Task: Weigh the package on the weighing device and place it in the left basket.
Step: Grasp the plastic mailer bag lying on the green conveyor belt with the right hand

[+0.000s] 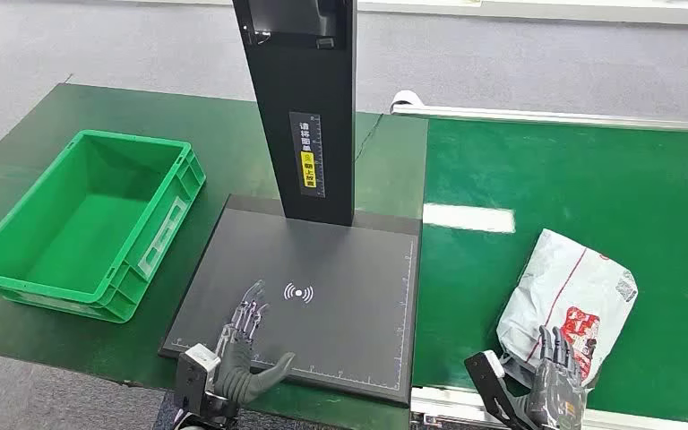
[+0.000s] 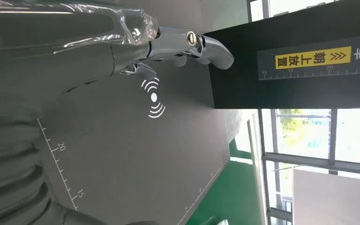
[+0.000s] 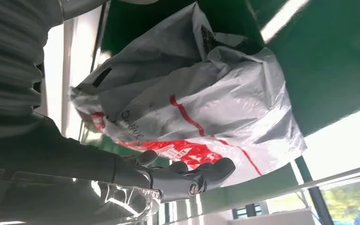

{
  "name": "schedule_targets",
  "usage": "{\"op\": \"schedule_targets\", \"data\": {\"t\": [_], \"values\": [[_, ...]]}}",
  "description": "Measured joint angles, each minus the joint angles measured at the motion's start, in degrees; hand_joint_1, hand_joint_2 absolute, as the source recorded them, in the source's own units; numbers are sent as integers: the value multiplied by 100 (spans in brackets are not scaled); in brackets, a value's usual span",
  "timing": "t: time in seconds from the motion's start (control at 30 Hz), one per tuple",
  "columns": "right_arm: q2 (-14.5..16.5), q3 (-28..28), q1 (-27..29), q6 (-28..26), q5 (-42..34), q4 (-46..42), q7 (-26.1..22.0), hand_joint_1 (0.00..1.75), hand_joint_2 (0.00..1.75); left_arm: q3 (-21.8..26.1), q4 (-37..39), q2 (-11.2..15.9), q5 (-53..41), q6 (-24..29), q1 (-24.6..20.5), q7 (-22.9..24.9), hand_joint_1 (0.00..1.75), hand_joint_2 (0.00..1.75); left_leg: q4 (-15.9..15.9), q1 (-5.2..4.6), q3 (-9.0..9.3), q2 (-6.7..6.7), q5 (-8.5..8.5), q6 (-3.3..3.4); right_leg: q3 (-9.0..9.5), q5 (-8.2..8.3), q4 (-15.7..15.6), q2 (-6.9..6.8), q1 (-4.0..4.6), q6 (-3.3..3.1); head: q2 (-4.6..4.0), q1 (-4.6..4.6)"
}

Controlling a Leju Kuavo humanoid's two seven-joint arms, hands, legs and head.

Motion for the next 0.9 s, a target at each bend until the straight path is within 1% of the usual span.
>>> {"op": "schedule_targets", "data": {"t": [0.1, 0.13, 0.23, 0.27, 0.4, 0.6, 0.9], "values": [[15, -80, -58, -7, -171, 125, -179, 0, 175, 14, 0, 0, -10, -8, 1, 0, 0, 175, 0, 0, 0, 0, 0, 0, 0, 0, 0, 0, 0, 0, 0, 0], [22, -117, -86, -1, -254, 176, -247, 24, 175, 21, -1, -1, -15, -14, 1, -1, 0, 175, 0, 0, 0, 0, 0, 0, 0, 0, 0, 0, 0, 0, 0, 0], [37, -209, -166, 25, -462, 306, -402, 154, 175, 43, -4, -4, -43, -43, 6, -5, 0, 175, 0, 0, 0, 0, 0, 0, 0, 0, 0, 0, 0, 0, 0, 0], [40, -232, -193, 30, -519, 343, -452, 175, 175, 50, -5, -5, -51, -54, 8, -7, 0, 175, 0, 0, 0, 0, 0, 0, 0, 0, 0, 0, 0, 0, 0, 0], [66, -277, -278, 63, -761, 429, -644, 175, 175, 77, -16, -9, -59, -67, 14, -11, 0, 175, 0, 0, 0, 0, 0, 0, 0, 0, 0, 0, 0, 0, 0, 0], [100, -260, -296, 94, -955, 409, -727, 175, 175, 105, -44, -9, -65, -63, 43, -11, 0, 175, 0, 0, 0, 0, 0, 0, 0, 0, 0, 0, 0, 0, 0, -1], [130, -49, -206, 121, -1292, -103, -786, 175, 175, 149, -96, -9, -116, -61, 81, -17, 0, 175, 0, 0, 0, 0, 0, 0, 0, 0, 0, 0, 0, 0, 0, -1]]}}
